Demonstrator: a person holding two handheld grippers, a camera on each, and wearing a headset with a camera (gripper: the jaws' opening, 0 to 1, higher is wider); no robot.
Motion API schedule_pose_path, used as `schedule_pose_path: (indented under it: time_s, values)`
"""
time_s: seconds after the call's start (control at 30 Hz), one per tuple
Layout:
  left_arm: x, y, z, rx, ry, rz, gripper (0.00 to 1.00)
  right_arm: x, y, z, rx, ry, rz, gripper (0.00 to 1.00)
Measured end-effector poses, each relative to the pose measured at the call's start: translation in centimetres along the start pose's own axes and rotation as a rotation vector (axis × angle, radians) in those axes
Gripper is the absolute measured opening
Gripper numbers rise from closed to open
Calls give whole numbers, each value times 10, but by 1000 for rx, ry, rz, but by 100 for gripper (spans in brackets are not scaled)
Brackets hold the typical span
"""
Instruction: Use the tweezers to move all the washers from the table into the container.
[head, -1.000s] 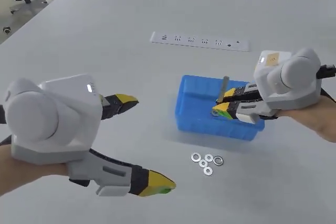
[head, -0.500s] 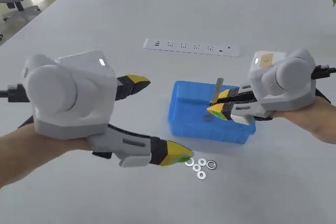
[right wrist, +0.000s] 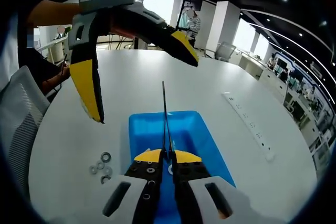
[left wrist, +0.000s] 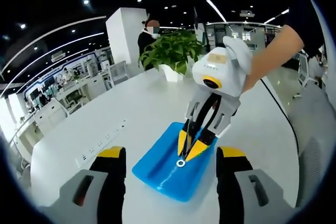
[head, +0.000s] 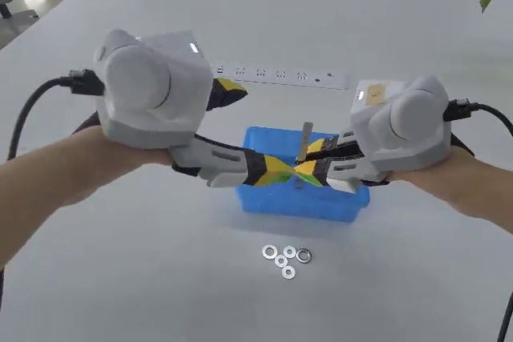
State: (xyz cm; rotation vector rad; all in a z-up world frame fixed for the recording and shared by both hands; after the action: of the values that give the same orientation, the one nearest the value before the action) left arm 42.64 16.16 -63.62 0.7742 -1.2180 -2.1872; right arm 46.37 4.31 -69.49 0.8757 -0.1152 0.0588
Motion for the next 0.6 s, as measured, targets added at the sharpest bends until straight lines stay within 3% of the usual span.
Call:
schedule_pose_path:
  time_s: [0.07, 0.13, 0.2, 0.23, 0.27, 0.37, 0.47, 0.6]
  values:
    - [1, 4, -4, 10, -22, -34, 65, 0, 0, 0, -3, 2, 0, 8]
    - [-2, 9, -7, 27, 6, -123, 53, 0, 0, 0, -9, 3, 12, 8]
    - [-2, 11, -11, 29, -16, -100, 45, 1, -1, 2, -8, -3, 8, 8]
    - [2, 12, -13, 34, -67, -59, 44, 2, -1, 4, -4, -5, 4, 8]
    - [3, 12, -14, 33, -79, -51, 43, 2, -1, 4, -4, -6, 4, 8]
    - [8, 14, -18, 23, -127, -108, 36, 1, -2, 5, -6, -4, 2, 8]
    - [12, 13, -22, 4, -152, -123, 25, 0, -2, 5, -7, 2, 1, 8]
    - [17, 14, -25, 1, -202, -129, 23, -4, -3, 4, -18, 16, 18, 8]
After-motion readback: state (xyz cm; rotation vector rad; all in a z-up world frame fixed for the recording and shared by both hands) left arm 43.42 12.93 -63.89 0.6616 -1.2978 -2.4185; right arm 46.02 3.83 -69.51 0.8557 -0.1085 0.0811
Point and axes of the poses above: the centre of the closed fingertips' face, and the gripper's own axes: z roughly backward along the fingers, x roughly to its right, y roughly out of its top, the point moved 8 cm from there along z, roughly backward along the fingers, and after that the axes turned 5 degrees about y, right-handed, at the moved point
